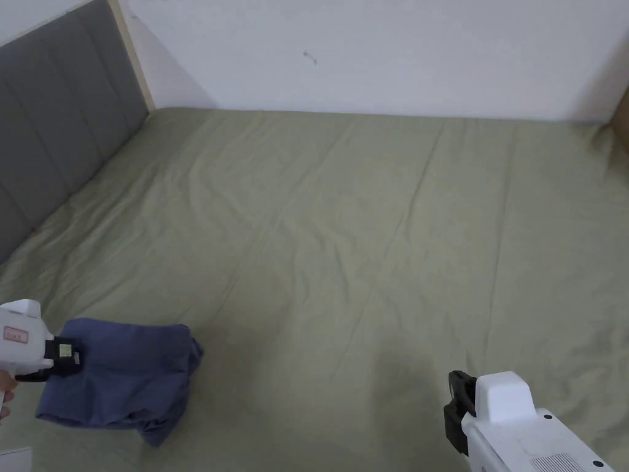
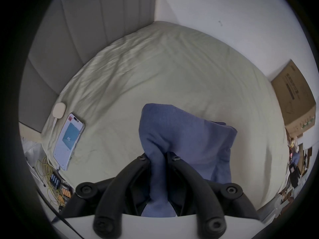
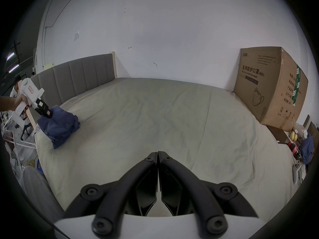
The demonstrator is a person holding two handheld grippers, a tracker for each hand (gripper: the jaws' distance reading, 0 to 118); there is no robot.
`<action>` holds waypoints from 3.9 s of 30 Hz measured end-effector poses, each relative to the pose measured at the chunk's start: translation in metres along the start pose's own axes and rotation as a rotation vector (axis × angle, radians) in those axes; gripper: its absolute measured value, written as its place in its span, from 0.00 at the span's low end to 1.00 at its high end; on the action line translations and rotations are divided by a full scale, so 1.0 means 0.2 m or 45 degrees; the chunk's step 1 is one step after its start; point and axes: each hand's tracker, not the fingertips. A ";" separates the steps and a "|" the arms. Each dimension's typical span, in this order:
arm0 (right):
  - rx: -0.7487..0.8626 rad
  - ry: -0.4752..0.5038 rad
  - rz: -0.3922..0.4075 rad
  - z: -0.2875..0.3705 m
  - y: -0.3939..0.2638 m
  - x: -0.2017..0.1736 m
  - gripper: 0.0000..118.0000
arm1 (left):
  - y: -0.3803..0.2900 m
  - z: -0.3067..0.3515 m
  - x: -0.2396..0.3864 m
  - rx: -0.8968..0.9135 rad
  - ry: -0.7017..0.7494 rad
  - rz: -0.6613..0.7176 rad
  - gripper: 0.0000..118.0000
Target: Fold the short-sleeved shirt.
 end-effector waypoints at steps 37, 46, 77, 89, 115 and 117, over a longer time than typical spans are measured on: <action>0.391 -0.078 -0.019 0.55 0.45 0.32 0.00 | -0.02 0.90 0.88 0.697 -0.044 -0.275 0.86; 0.597 -0.232 -0.003 0.91 0.68 0.52 0.00 | -0.30 1.31 1.34 1.234 -0.113 -0.263 0.86; 0.685 -0.430 -0.069 1.10 0.61 0.78 0.00 | -0.87 1.15 1.96 1.438 -0.325 -0.485 0.00; 0.686 -0.406 -0.063 1.09 0.62 0.74 0.00 | -0.87 1.16 1.94 1.434 -0.315 -0.470 0.00; 0.681 -0.399 -0.044 1.10 0.62 0.71 0.00 | -0.86 1.13 1.92 1.410 -0.293 -0.471 0.00; 0.677 -0.398 -0.046 1.09 0.62 0.71 0.00 | -0.86 1.12 1.92 1.408 -0.294 -0.472 0.00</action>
